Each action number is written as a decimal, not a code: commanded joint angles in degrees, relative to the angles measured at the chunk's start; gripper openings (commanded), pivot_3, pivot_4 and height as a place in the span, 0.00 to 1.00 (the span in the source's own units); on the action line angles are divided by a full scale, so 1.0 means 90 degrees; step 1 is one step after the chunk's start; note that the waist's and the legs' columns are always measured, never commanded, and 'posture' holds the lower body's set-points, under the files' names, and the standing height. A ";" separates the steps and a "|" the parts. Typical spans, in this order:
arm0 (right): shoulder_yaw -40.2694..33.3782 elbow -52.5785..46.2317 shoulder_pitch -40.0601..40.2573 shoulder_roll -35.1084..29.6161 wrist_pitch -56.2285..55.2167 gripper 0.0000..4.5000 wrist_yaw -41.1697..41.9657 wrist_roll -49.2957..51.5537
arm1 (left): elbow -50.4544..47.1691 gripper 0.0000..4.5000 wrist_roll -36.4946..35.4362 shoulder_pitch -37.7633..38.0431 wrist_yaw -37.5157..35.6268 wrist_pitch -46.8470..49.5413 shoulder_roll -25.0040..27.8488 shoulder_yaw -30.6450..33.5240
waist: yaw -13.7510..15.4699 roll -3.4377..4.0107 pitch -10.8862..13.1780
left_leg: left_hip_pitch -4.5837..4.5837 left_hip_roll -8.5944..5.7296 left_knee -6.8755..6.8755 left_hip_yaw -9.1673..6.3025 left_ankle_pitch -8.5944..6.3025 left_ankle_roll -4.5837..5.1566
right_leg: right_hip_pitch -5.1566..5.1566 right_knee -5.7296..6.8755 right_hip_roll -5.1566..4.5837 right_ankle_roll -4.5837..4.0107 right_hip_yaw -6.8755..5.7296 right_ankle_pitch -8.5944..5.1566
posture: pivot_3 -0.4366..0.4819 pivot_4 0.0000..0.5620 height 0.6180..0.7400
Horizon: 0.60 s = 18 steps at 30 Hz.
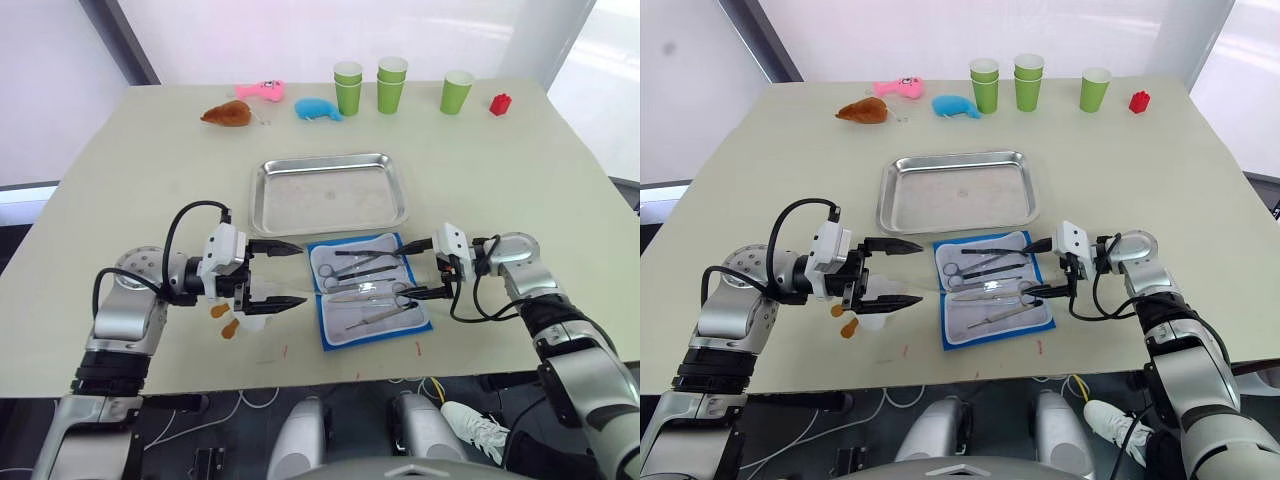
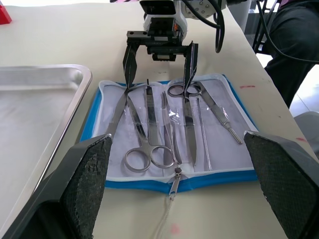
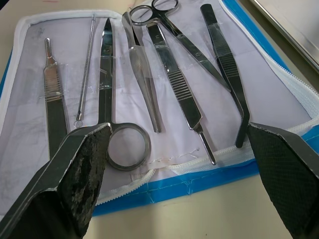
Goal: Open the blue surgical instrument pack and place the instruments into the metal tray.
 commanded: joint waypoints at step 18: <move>-0.0553 0.0131 -0.0076 -0.0020 -0.0934 0.99 0.0638 0.0596 | 0.0154 1.00 0.0010 -0.0112 0.0017 -0.0313 -0.0096 0.0039 | 0.0029 0.0038 0.0030 | -0.0026 0.0001 -0.0002 0.0000 0.0000 0.0000 | -0.0019 -0.0006 -0.0007 -0.0001 -0.0003 -0.0001 | 0.48 0.27 1.00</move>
